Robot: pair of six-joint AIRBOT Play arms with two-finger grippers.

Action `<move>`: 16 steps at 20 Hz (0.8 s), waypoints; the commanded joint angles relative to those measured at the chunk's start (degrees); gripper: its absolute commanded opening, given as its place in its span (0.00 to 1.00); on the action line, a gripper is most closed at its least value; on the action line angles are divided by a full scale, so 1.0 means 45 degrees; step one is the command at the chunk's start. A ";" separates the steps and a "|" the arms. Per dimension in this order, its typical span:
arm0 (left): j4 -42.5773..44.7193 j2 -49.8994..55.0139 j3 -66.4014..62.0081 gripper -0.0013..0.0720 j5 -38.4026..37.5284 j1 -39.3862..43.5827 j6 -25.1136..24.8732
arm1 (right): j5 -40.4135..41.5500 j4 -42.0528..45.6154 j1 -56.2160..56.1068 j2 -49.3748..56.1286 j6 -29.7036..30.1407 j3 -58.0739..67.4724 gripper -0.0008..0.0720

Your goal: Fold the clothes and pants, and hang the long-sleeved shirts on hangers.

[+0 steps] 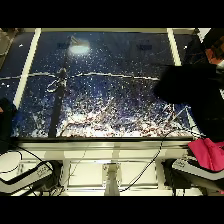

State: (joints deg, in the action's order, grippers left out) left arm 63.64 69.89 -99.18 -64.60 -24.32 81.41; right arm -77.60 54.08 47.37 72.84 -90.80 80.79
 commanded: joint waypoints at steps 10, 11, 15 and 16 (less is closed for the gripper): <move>0.0000 -0.0005 -0.0005 0.02 0.0005 -0.0015 0.0000 | -0.3084 0.3186 0.6805 -0.2365 -0.1083 -0.0044 0.72; 0.0000 -0.0005 -0.0005 0.02 0.0005 -0.0015 0.0000 | -0.2943 0.2307 0.6737 -0.2365 -0.1117 -0.0019 0.79; 0.0000 -0.0005 -0.0005 0.02 0.0005 -0.0015 0.0000 | -0.0903 -0.5600 0.6659 -0.2375 -0.0627 -0.0019 0.79; 0.0000 -0.0005 -0.0005 0.02 0.0005 -0.0015 0.0000 | -0.0413 -0.7820 0.6552 -0.2380 0.0034 -0.0015 0.79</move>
State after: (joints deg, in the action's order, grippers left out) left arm 63.64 69.89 -99.18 -64.60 -24.32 81.43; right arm -85.60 45.93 77.14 62.24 -94.28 80.64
